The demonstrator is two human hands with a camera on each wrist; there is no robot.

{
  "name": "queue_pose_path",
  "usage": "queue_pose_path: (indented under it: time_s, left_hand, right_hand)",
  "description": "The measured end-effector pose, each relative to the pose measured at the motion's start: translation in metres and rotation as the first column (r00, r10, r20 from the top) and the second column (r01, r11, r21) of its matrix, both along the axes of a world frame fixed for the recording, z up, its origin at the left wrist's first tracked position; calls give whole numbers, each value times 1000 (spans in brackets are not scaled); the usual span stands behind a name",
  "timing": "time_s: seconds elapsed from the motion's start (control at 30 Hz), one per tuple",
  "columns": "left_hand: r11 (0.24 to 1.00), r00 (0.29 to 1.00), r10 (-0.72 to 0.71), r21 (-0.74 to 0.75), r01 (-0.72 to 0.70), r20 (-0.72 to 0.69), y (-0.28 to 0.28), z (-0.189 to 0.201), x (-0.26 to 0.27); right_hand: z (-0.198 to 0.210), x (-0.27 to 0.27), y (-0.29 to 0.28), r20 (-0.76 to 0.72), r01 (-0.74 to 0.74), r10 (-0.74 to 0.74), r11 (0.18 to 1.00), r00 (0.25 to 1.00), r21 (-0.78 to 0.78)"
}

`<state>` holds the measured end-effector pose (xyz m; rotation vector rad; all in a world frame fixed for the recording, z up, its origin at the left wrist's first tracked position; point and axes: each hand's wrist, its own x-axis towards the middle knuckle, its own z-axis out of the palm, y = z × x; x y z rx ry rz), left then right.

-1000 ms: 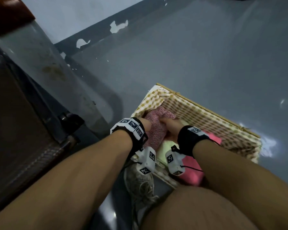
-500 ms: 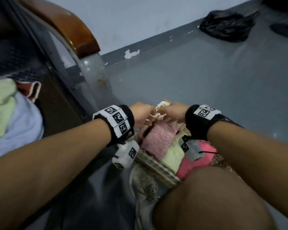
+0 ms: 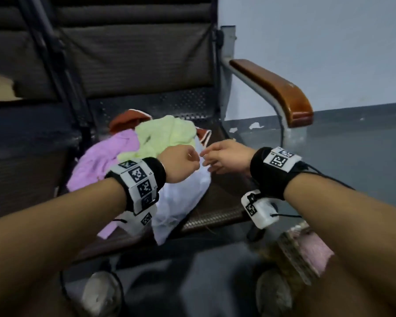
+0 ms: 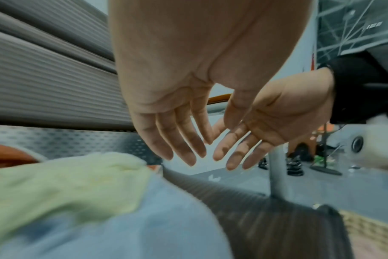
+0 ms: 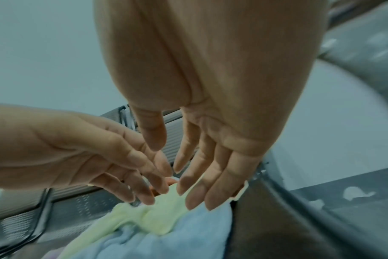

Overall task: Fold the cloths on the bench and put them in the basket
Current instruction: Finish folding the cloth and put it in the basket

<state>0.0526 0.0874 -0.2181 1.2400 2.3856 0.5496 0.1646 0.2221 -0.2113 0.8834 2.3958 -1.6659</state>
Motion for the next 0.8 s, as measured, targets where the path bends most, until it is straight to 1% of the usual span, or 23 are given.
queue_pose_path:
  time_s: [0.07, 0.13, 0.17, 0.23, 0.3, 0.4, 0.47, 0.5, 0.57, 0.6, 0.63, 0.7, 0.73, 0.8]
  left_hand:
    - [997, 998, 64, -40, -65, -29, -29, -19, -22]
    - [988, 990, 123, -86, -129, -69, -53, -40, -42]
    - [982, 984, 146, -101, -156, -99, -62, -50, -49]
    - [977, 969, 186, -78, -201, -163, -73, -63, -60]
    - [972, 956, 222, -35, -233, -191, -78, -71, -70]
    - [961, 955, 273, -15, -277, -116, -77, -73, -86]
    - [964, 960, 255, -46, -262, -115, -75, -71, -92]
    - [966, 963, 250, -33, -255, -104, -73, -70, -94]
    - [963, 964, 264, 62, -262, -36, -66, -63, -92]
    - [954, 961, 278, 115, -276, -4, -63, -58, -90]
    - [945, 959, 282, 171, -280, 14, -59, -53, -88]
    - [918, 951, 307, 253, -306, 34, -53, -40, -84]
    - [904, 941, 336, 267, -335, 43, -52, -33, -84]
    - [869, 917, 397, 306, -389, 37, -52, -25, -85]
  right_hand:
    - [-13, -27, -16, 2, -54, 54, 998, 999, 43]
    - [-27, -50, -25, 45, -135, 129, 974, 991, 181]
    - [-34, -58, -28, 87, -182, 165, 946, 983, 267]
    - [-48, -70, -33, 178, -270, 215, 873, 960, 405]
    - [-62, -79, -36, 222, -321, 243, 826, 944, 463]
    - [-74, -91, -33, 185, -292, 229, 808, 956, 512]
    - [-75, -95, -30, 164, -276, 223, 788, 961, 550]
    - [-76, -96, -28, 178, -287, 226, 763, 958, 579]
    - [-78, -96, -26, 217, -305, 214, 695, 952, 651]
    - [-77, -96, -26, 210, -288, 197, 667, 958, 688]
    - [-75, -97, -25, 177, -250, 178, 646, 968, 721]
    - [-67, -99, -24, 48, -138, 159, 630, 986, 764]
    - [-61, -99, -25, -39, -70, 152, 649, 988, 758]
    - [-49, -99, -28, -207, 56, 113, 741, 972, 669]
